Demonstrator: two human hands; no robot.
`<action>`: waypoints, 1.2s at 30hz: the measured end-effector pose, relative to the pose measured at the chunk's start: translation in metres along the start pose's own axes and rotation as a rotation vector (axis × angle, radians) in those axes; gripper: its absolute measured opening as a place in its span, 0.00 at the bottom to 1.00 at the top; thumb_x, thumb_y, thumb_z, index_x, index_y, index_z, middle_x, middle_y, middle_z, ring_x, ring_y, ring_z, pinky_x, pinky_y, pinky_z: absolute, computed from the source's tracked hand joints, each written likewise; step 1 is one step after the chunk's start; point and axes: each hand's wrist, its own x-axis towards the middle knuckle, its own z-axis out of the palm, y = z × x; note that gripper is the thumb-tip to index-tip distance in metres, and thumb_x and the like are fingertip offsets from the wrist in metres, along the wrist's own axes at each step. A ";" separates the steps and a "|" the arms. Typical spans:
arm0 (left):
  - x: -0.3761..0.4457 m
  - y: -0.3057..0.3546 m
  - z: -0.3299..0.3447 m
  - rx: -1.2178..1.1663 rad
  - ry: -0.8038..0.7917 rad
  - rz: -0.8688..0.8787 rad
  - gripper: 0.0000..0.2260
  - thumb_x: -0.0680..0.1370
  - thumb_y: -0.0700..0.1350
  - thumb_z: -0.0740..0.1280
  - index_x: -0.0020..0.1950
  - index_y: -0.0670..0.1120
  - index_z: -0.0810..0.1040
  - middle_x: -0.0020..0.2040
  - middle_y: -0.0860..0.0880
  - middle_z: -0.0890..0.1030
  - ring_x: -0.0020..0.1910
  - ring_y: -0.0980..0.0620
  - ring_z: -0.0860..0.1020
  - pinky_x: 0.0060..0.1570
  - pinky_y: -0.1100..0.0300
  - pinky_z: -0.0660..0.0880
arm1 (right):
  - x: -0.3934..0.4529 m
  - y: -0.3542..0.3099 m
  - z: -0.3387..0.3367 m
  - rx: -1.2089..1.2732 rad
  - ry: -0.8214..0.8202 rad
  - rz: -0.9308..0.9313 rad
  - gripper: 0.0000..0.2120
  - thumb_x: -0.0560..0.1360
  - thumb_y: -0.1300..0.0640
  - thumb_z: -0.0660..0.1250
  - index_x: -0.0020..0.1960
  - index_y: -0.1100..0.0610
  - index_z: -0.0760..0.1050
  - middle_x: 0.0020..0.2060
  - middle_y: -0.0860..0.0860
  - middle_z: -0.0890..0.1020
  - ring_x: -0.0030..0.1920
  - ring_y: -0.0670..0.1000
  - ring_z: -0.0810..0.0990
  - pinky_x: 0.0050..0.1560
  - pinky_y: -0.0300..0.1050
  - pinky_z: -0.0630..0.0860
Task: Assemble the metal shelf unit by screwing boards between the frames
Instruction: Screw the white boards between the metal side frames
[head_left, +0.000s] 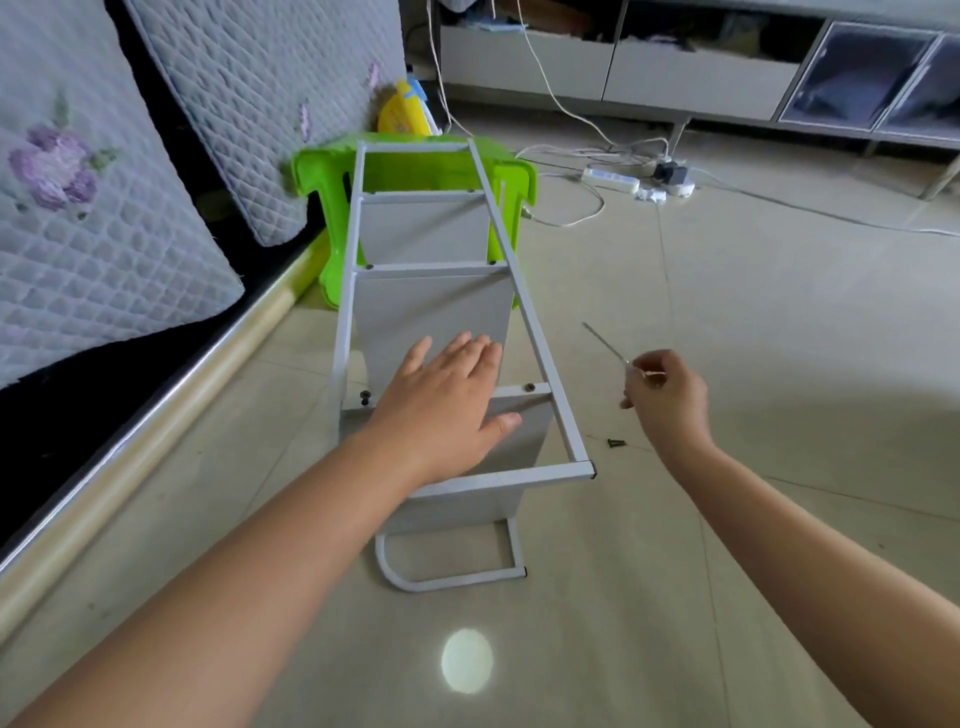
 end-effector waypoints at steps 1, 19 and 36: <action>-0.002 -0.007 -0.001 0.018 0.035 -0.023 0.29 0.81 0.57 0.49 0.77 0.45 0.42 0.77 0.49 0.43 0.76 0.53 0.43 0.73 0.52 0.40 | -0.001 -0.015 -0.001 0.083 0.047 -0.059 0.04 0.76 0.62 0.60 0.45 0.55 0.72 0.42 0.56 0.79 0.27 0.39 0.78 0.28 0.31 0.70; -0.043 -0.079 -0.004 -0.304 0.303 -0.178 0.09 0.76 0.48 0.66 0.53 0.49 0.82 0.49 0.49 0.80 0.53 0.50 0.76 0.51 0.57 0.72 | -0.061 -0.125 0.030 0.438 -0.242 -0.527 0.16 0.73 0.68 0.67 0.43 0.46 0.69 0.32 0.45 0.77 0.27 0.42 0.77 0.35 0.35 0.75; -0.057 -0.091 0.019 -0.455 0.070 -0.109 0.28 0.81 0.51 0.55 0.77 0.45 0.47 0.76 0.58 0.42 0.75 0.60 0.44 0.69 0.69 0.46 | -0.071 -0.139 0.042 0.141 -0.336 -1.028 0.12 0.73 0.52 0.60 0.47 0.60 0.74 0.34 0.40 0.75 0.37 0.44 0.77 0.39 0.27 0.73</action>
